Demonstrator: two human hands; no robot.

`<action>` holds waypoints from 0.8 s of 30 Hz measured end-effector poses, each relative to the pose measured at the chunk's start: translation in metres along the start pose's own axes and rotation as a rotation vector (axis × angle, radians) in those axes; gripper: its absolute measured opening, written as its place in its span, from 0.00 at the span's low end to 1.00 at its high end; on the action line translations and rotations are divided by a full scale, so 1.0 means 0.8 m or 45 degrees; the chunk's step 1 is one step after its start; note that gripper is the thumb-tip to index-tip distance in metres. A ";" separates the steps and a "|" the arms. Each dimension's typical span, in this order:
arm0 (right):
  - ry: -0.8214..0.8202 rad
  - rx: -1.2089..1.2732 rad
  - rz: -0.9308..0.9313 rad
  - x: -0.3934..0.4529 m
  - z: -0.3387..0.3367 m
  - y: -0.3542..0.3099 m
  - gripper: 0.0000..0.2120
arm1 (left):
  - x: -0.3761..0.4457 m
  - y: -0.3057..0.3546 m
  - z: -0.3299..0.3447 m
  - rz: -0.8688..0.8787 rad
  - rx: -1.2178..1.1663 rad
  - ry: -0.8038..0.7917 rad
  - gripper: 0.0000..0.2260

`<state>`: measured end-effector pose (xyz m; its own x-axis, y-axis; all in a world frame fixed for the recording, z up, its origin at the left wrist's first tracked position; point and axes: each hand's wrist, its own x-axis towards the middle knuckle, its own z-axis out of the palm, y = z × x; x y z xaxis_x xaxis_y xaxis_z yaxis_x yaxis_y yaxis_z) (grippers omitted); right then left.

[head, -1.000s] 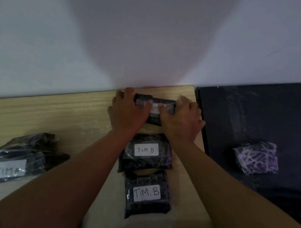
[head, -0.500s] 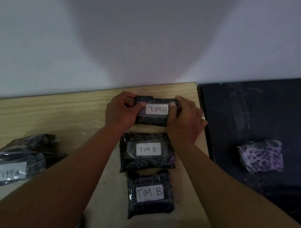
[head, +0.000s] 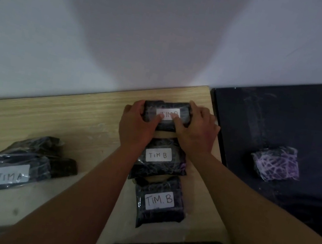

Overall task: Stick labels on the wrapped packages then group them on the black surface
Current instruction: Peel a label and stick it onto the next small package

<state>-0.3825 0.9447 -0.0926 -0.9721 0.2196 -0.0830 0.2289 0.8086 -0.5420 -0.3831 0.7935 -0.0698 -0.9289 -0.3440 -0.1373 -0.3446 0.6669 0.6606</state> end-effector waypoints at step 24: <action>-0.051 -0.002 -0.177 -0.002 0.000 0.026 0.36 | 0.005 -0.021 -0.011 0.078 -0.028 -0.091 0.28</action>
<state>-0.3765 0.9609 -0.1039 -0.9957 0.0837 -0.0403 0.0920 0.8305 -0.5494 -0.3796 0.7752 -0.0754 -0.9557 -0.2543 -0.1482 -0.2847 0.6702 0.6854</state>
